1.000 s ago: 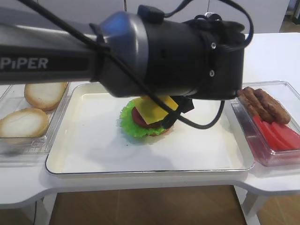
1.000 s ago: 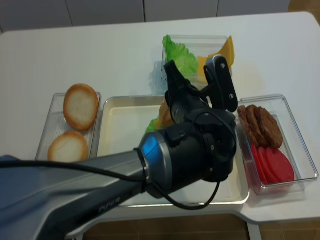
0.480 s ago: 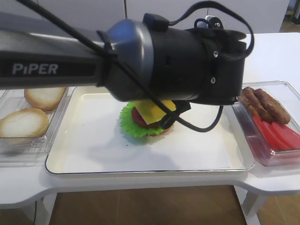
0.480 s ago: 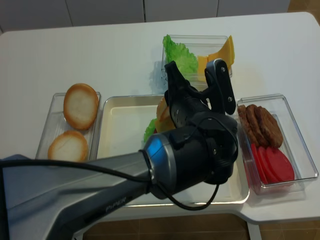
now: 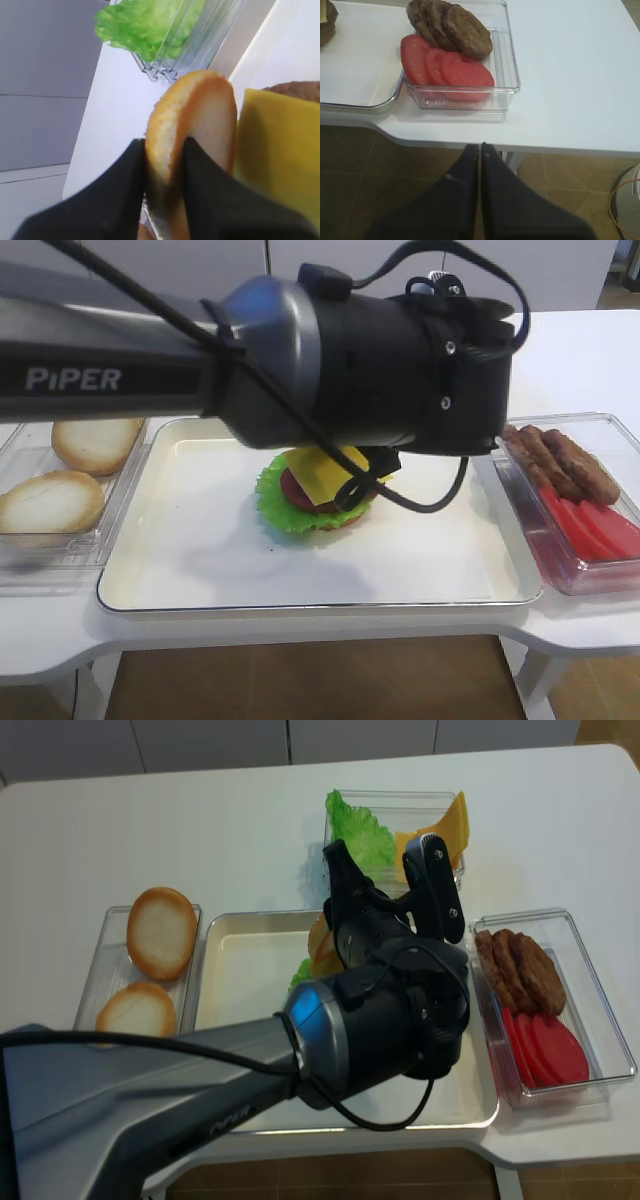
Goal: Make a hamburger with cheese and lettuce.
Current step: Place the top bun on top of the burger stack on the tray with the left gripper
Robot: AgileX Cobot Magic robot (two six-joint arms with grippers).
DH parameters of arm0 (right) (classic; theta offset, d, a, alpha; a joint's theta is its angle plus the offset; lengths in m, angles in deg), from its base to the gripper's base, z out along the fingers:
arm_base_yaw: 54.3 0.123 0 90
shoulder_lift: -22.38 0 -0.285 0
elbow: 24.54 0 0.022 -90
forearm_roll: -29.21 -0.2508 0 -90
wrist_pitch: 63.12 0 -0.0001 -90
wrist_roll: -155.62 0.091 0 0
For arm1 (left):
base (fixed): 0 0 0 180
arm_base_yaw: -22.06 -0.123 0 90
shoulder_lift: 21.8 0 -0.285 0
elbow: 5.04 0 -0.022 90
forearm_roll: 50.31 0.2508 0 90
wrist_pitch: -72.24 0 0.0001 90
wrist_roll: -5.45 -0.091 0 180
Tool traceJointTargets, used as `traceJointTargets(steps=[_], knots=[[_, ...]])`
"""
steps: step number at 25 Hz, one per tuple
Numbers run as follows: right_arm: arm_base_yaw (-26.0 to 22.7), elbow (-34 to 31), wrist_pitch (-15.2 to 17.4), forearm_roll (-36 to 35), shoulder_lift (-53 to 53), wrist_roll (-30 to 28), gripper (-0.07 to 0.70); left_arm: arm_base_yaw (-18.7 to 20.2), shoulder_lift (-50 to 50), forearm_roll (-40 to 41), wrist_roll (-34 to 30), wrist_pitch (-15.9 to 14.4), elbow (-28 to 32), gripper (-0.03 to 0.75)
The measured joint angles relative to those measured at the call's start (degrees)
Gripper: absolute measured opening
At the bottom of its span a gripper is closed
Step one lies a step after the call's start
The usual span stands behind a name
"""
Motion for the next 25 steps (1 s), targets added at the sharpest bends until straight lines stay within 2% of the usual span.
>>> traceJointTargets(steps=[12,16,25], knots=[[0.0,0.0,0.0,0.0,0.0,0.0,0.024,-0.05,0.0,-0.13,0.0,0.84,0.0,0.166],[0.0,0.0,0.0,0.0,0.0,0.0,0.024,0.31,0.0,-0.13,0.0,-0.1,0.0,0.166],[0.0,0.0,0.0,-0.1,0.0,-0.03,0.024,4.88,0.0,9.48,-0.1,-0.47,0.0,0.166]])
